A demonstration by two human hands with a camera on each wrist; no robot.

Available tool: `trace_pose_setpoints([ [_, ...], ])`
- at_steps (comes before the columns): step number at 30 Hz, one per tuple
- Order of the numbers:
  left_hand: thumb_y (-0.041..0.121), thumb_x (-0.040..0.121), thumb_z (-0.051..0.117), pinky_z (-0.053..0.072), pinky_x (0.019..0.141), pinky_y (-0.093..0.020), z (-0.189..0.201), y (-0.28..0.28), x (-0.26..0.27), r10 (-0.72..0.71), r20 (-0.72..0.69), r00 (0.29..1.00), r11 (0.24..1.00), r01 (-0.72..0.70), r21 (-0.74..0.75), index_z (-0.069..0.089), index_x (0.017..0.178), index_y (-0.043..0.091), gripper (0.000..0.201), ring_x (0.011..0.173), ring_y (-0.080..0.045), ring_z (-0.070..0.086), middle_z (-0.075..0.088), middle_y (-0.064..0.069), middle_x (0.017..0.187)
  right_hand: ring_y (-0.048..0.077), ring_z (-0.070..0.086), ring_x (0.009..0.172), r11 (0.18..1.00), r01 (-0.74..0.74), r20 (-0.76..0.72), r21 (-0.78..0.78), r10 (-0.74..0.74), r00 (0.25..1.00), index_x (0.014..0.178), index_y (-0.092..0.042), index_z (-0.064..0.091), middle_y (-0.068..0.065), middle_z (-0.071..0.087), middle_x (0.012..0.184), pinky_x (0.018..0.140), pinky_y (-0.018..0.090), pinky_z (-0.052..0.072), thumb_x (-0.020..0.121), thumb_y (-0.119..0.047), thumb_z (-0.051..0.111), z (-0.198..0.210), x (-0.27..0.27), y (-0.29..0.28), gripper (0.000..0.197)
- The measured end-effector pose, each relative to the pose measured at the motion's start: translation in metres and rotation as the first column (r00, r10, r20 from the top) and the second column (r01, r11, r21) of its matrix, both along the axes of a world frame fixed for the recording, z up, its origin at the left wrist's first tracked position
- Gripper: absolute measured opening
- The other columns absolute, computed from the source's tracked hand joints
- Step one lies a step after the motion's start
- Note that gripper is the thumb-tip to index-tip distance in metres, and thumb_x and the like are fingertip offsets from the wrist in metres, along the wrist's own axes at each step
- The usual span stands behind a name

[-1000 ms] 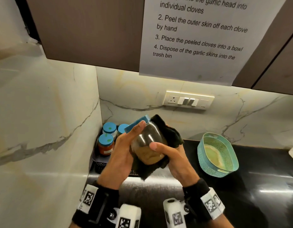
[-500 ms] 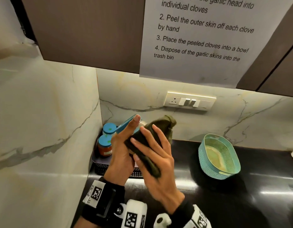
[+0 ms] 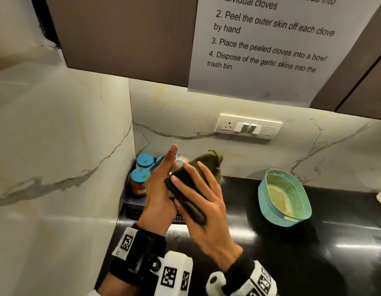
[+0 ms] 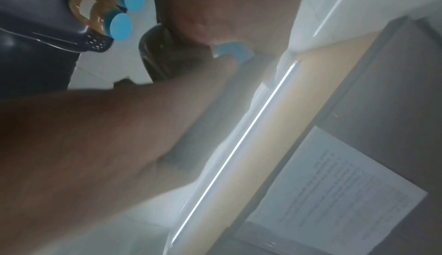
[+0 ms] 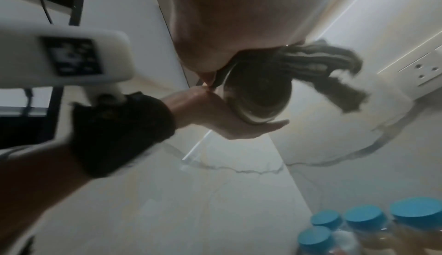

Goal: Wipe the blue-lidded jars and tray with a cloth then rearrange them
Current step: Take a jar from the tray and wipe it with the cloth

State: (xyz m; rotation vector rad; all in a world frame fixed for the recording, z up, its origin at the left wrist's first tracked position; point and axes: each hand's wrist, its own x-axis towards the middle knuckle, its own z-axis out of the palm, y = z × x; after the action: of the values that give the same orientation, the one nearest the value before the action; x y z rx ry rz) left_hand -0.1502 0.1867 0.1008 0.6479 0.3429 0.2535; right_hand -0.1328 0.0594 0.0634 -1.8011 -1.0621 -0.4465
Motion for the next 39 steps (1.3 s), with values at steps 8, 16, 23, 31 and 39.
trace_pose_setpoints([
  [8,0.068,0.04,0.096,0.06,0.082,-0.035,0.003,-0.007,-0.014,-0.017,0.0,1.0,0.958,0.016,0.285,0.067,0.132,0.01,0.113,0.114,-0.029,0.074,0.077,-0.011,0.12,0.03,0.065,0.128,0.916,-0.003,-0.692,0.402,0.306,0.653,0.136,-0.02,0.063,0.007,0.071,0.133,0.1,0.044,0.059,0.073,-0.023,0.089,0.032,0.027,-0.032,0.068],
  [16,0.055,0.035,0.097,0.057,0.072,-0.035,0.005,-0.003,-0.013,-0.172,0.074,0.982,0.934,0.139,0.328,0.078,0.095,0.018,0.073,0.077,-0.02,0.074,0.079,-0.001,0.083,0.033,0.072,0.117,0.905,-0.061,-0.739,0.42,0.38,0.556,0.132,-0.017,0.068,0.011,0.076,0.122,0.089,0.035,0.062,0.082,-0.012,0.083,0.043,-0.002,-0.029,0.053],
  [23,0.059,0.027,0.104,0.065,0.08,-0.04,0.0,0.002,-0.018,-0.131,0.159,0.978,0.981,0.105,0.166,0.078,0.106,0.008,0.098,0.093,-0.03,0.075,0.077,-0.014,0.103,0.027,0.03,0.158,0.994,0.035,-0.119,0.102,-0.023,0.993,0.149,-0.021,0.054,-0.003,0.046,0.164,0.124,0.058,0.032,0.103,-0.024,0.061,0.023,-0.035,-0.008,0.047],
  [31,0.052,0.056,0.095,0.064,0.077,-0.032,-0.002,-0.015,-0.025,-0.057,0.114,0.992,0.954,0.021,0.299,0.086,0.09,0.03,0.042,0.093,-0.023,0.077,0.082,-0.004,0.1,0.018,0.077,0.09,0.97,-0.055,-0.783,0.236,0.224,0.581,0.108,-0.026,0.075,0.0,0.082,0.098,0.075,0.021,0.06,0.104,-0.03,0.057,0.085,0.006,-0.006,0.02],
  [39,0.062,0.037,0.103,0.053,0.1,-0.053,-0.008,-0.005,-0.008,0.107,0.059,0.993,0.983,-0.114,0.142,0.069,0.127,0.004,0.113,0.113,-0.044,0.068,0.069,-0.025,0.128,0.016,0.041,0.152,0.98,-0.088,-0.355,0.177,0.147,0.923,0.148,-0.022,0.056,-0.006,0.051,0.159,0.124,0.05,0.036,0.106,-0.026,0.056,0.037,-0.015,0.001,0.043],
])
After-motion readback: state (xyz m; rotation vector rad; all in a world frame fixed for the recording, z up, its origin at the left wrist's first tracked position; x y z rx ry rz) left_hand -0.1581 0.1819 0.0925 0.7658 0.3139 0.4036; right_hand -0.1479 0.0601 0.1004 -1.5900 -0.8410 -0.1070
